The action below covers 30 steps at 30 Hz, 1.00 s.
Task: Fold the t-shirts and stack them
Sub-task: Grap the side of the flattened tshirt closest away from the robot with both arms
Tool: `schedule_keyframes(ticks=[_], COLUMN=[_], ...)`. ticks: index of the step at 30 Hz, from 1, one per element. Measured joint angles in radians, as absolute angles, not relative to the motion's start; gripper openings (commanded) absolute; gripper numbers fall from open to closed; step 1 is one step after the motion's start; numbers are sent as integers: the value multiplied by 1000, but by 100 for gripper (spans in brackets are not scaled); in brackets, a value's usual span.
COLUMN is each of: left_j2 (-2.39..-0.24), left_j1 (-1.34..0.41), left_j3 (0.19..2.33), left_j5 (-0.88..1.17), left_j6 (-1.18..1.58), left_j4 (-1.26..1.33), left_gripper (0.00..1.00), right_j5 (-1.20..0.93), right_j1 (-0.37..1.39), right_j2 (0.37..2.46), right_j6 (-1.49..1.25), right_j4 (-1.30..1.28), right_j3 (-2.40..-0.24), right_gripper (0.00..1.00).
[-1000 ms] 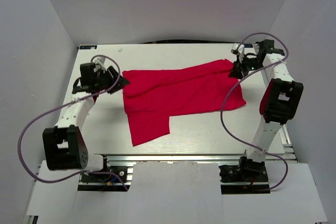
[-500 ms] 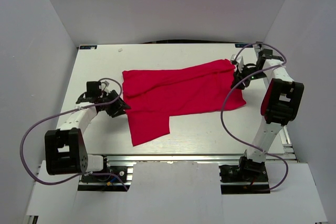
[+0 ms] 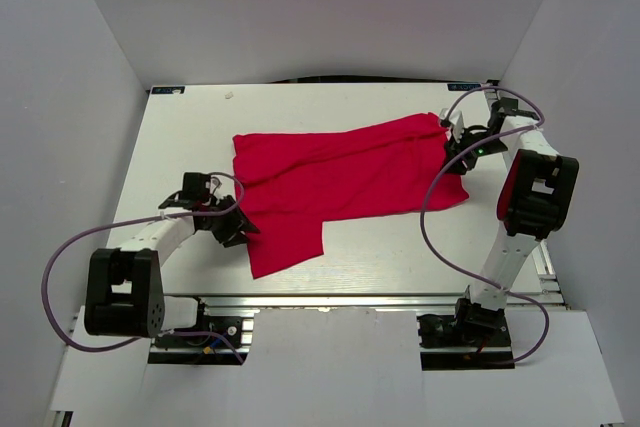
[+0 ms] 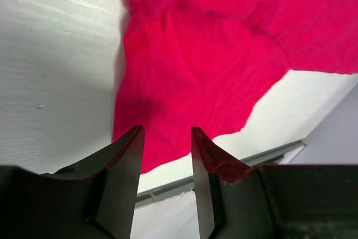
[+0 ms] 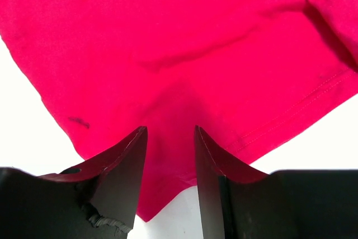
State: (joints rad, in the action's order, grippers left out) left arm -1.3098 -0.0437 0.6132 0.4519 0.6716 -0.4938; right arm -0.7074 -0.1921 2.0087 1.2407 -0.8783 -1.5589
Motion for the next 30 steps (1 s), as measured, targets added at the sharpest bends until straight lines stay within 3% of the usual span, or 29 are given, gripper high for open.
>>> schedule_keyframes(ticks=[12, 21, 25, 30], left_j2=[-1312, -1357, -1379, -1393], left_j1=[-81, -100, -111, -122], left_j3=[603, 600, 597, 585], left_j5=[257, 258, 288, 304], left_j6=[694, 701, 706, 710], left_j4=[-451, -395, -363, -336], left_gripper=[53, 51, 45, 27], right_j5=[-707, -708, -710, -710], right_j1=[-203, -208, -213, -219], right_j2=[2008, 2008, 2008, 2006], right_j6=[1222, 1211, 1211, 1213], right_j4=[-860, -857, -858, -858], right_j3=[-1546, -1540, -1540, -1533], right_gripper=[46, 47, 47, 48])
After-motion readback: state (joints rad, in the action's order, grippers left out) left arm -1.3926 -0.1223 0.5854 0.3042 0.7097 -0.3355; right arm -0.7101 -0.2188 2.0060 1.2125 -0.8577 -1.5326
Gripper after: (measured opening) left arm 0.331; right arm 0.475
